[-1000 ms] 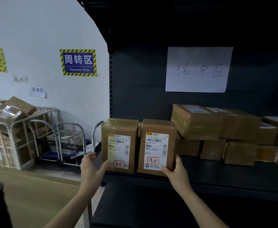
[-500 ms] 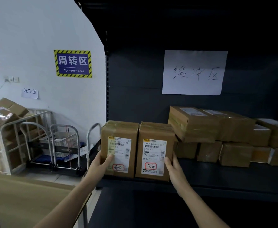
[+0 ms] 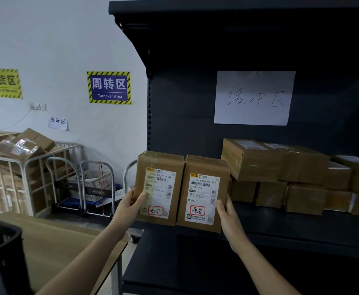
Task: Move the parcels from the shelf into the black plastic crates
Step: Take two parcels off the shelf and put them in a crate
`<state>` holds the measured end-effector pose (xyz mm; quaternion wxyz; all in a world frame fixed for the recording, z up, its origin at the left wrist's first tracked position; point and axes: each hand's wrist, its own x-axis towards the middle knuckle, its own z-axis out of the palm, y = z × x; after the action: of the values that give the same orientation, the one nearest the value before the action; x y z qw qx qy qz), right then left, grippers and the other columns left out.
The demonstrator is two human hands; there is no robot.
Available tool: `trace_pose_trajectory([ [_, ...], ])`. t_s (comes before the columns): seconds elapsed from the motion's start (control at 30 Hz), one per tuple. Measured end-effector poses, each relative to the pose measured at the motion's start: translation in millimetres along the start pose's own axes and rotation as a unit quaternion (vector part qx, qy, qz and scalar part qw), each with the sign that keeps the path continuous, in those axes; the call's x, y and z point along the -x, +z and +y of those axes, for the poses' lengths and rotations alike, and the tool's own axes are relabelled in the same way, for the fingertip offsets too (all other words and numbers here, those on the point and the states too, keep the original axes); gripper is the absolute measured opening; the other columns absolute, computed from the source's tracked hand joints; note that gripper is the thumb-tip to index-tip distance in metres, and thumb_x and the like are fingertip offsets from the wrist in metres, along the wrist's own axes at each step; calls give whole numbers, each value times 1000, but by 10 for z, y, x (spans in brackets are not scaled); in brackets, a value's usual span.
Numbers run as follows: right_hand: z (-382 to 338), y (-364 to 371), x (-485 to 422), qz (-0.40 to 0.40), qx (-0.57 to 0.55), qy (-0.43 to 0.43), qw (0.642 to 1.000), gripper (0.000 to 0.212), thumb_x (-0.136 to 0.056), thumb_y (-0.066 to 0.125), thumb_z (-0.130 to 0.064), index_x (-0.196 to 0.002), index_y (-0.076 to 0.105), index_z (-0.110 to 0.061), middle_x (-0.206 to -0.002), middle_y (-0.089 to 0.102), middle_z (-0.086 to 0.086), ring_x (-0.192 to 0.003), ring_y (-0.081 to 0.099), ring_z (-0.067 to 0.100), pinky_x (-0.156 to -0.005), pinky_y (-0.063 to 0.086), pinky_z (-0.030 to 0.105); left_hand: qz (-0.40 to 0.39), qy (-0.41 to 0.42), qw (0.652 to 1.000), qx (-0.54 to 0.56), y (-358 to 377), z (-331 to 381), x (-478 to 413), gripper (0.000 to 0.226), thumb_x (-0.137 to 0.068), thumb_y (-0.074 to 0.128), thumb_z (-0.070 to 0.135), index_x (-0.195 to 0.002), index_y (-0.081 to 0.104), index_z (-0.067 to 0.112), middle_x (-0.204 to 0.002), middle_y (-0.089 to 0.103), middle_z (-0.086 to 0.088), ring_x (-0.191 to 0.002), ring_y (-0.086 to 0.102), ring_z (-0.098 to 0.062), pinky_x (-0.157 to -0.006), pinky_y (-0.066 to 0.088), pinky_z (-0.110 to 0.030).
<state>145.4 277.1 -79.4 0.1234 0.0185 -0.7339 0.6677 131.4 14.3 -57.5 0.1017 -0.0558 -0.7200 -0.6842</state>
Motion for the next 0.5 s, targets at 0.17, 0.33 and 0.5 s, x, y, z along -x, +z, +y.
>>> trace_pose_trajectory([
  [0.17,-87,33,113,-12,-9,-12,1000,41,-96,37,-44,-134,22,-52,-103,49,-34,-90,48,-12,-92,37,27,39,-2,999,9,-77,67,233,11,-92,52,32,-103,54,30,-99,69,1,-82,68,-9,-56,52,-15],
  [0.33,-137,111,239,-29,-24,-34,999,39,-96,38,-43,-133,29,-47,-108,54,-26,-99,53,-3,-93,39,28,71,-7,997,13,-207,94,467,19,-90,54,37,-105,57,25,-100,70,-2,-85,69,-15,-62,52,-23],
  [0.5,-192,183,350,-57,-49,-30,997,37,-93,40,-48,-128,32,-49,-104,56,-25,-97,55,-1,-83,44,23,114,-4,994,-3,-335,163,717,25,-88,56,42,-105,56,24,-97,69,-3,-85,69,-17,-63,52,-25],
])
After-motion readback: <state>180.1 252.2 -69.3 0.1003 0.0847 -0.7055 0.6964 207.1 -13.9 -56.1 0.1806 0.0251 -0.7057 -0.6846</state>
